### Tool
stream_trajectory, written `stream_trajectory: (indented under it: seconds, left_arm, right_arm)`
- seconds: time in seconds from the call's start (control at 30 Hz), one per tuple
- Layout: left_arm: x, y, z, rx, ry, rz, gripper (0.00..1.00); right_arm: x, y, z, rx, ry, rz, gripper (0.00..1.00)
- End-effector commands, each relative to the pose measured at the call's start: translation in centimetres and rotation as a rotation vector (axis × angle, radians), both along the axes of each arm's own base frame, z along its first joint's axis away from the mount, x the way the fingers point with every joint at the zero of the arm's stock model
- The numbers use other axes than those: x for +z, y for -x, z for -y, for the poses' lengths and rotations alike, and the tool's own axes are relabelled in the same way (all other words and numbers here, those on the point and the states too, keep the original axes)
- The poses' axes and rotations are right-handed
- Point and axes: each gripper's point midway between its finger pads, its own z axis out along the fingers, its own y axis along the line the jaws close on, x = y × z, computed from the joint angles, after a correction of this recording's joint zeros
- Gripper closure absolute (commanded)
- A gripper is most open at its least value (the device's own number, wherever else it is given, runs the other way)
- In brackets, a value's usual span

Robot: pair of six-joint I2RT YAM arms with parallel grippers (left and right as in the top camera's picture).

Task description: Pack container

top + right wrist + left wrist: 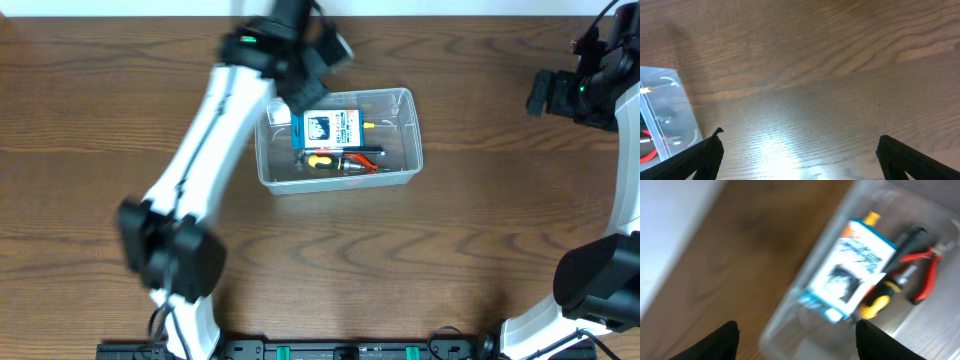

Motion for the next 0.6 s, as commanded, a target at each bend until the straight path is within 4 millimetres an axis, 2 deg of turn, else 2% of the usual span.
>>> stream_trajectory:
  seconds: [0.0, 0.03, 0.07, 0.13, 0.23, 0.4, 0.47, 0.57]
  left_arm:
    - [2.9, 0.3, -2.7, 0.118, 0.018, 0.038, 0.32]
    - [3.3, 0.6, -3.5, 0.148, 0.025, 0.035, 0.31]
    - [3.7, 0.8, -4.2, 0.168, 0.03, 0.037, 0.26]
    - [4.9, 0.7, -6.1, 0.241, 0.059, 0.055, 0.01]
    - [6.5, 0.3, -9.1, 0.369, 0.11, 0.085, 0.02]
    - [8.0, 0.1, -16.3, 0.653, 0.204, 0.107, 0.02]
    - [8.1, 0.3, -18.7, 0.712, 0.205, 0.11, 0.02]
    - [8.3, 1.1, -21.3, 0.802, 0.222, 0.105, 0.02]
  right_arm:
    - [-0.4, -0.1, -0.3, 0.031, 0.003, -0.01, 0.01]
    - [-0.4, -0.1, -0.3, 0.039, 0.006, -0.01, 0.01]
    - [-0.4, -0.2, -0.3, 0.049, 0.009, -0.007, 0.01]
    - [-0.1, -0.9, -0.9, 0.126, 0.013, 0.024, 0.01]
    - [0.5, -2.3, -3.0, 0.275, -0.008, 0.093, 0.01]
    - [2.0, -5.5, -5.6, 0.374, 0.055, 0.217, 0.01]
    - [2.3, -5.8, -7.0, 0.42, 0.063, 0.23, 0.01]
    - [2.4, -5.0, -8.6, 0.445, 0.049, 0.21, 0.01]
